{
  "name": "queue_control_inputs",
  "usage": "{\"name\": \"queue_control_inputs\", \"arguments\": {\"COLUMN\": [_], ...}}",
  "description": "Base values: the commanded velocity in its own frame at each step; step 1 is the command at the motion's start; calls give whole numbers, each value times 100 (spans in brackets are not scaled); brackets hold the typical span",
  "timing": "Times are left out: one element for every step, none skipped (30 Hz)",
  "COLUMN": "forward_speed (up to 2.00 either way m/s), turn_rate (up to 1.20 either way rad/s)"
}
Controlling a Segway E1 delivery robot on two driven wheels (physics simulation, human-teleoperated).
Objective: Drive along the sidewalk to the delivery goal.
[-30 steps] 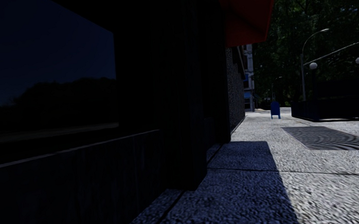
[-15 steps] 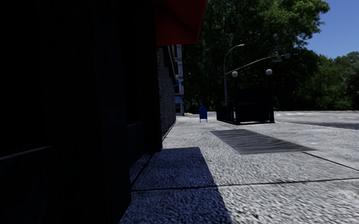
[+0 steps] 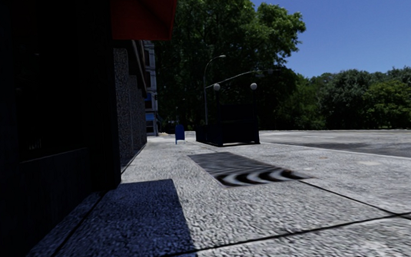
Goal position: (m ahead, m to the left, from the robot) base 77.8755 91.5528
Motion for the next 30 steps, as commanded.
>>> {"name": "queue_control_inputs", "arguments": {"forward_speed": [121,121,121,121,121,121,121,121,121,121,121,121,121,121,121,121,192,200,200,200,200,200,200,200,200,200,200,200,200,200], "turn_rate": [0,0,0,0,0,0,0,0,0,0,0,0,0,0,0,0,4,6,6,7,8,11,11,20,24,25,25,25,27,32]}}
